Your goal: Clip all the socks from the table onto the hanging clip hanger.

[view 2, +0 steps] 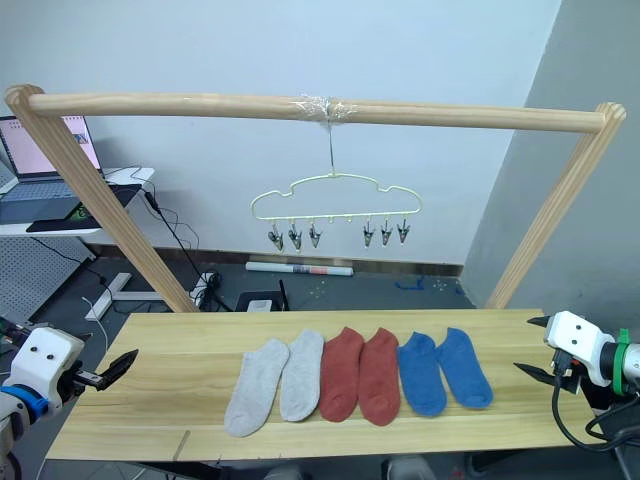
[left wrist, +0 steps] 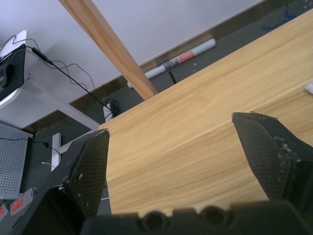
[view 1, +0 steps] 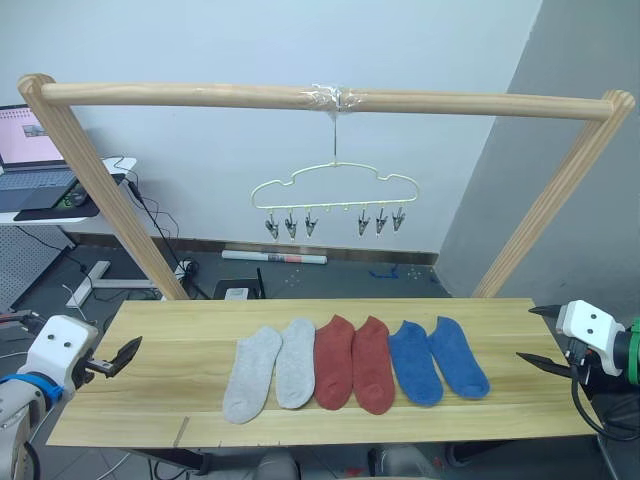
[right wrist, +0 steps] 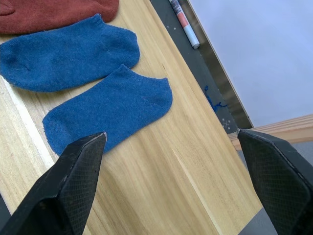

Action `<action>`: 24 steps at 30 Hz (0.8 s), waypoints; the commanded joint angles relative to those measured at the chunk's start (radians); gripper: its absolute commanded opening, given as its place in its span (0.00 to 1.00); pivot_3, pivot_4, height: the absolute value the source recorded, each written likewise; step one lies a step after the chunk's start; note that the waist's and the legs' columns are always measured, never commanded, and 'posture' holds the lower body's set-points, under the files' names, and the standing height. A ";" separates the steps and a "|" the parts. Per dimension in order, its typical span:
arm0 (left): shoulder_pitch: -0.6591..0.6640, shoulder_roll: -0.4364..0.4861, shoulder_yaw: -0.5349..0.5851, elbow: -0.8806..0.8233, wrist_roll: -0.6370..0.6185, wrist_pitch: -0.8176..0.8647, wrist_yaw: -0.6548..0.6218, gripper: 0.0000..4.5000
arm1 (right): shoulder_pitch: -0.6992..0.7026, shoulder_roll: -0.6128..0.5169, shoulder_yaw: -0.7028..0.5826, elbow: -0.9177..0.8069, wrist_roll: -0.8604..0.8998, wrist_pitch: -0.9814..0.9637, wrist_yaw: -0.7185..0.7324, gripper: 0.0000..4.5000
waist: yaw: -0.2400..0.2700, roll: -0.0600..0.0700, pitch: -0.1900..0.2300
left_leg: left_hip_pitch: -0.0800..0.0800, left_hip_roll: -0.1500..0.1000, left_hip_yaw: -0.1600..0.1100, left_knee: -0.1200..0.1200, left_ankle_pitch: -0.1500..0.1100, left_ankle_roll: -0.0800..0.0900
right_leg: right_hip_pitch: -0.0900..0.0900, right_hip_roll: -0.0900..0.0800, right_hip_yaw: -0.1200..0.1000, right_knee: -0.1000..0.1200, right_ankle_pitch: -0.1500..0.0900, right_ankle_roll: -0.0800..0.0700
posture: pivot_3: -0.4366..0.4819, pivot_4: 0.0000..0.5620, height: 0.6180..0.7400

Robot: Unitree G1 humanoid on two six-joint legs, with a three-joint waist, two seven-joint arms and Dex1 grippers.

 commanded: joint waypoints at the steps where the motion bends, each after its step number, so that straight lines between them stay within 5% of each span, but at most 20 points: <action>1: -0.009 0.012 0.043 0.002 -0.015 -0.025 -0.004 0.99 | 0.009 -0.025 -0.040 -0.032 0.013 -0.016 0.006 1.00 | 0.000 0.000 0.000 | 0.000 0.000 0.000 0.000 0.000 0.000 | 0.000 0.000 0.000 0.000 0.000 0.000 | 0.48 0.05 1.00; 24: -0.042 -0.061 0.043 -0.023 -0.087 -0.105 -0.012 0.99 | 0.116 0.001 -0.077 -0.118 0.024 -0.009 -0.028 1.00 | -0.001 0.001 0.001 | 0.000 0.000 0.001 0.000 0.000 0.000 | 0.000 0.000 0.001 0.000 0.000 0.000 | 0.46 0.08 1.00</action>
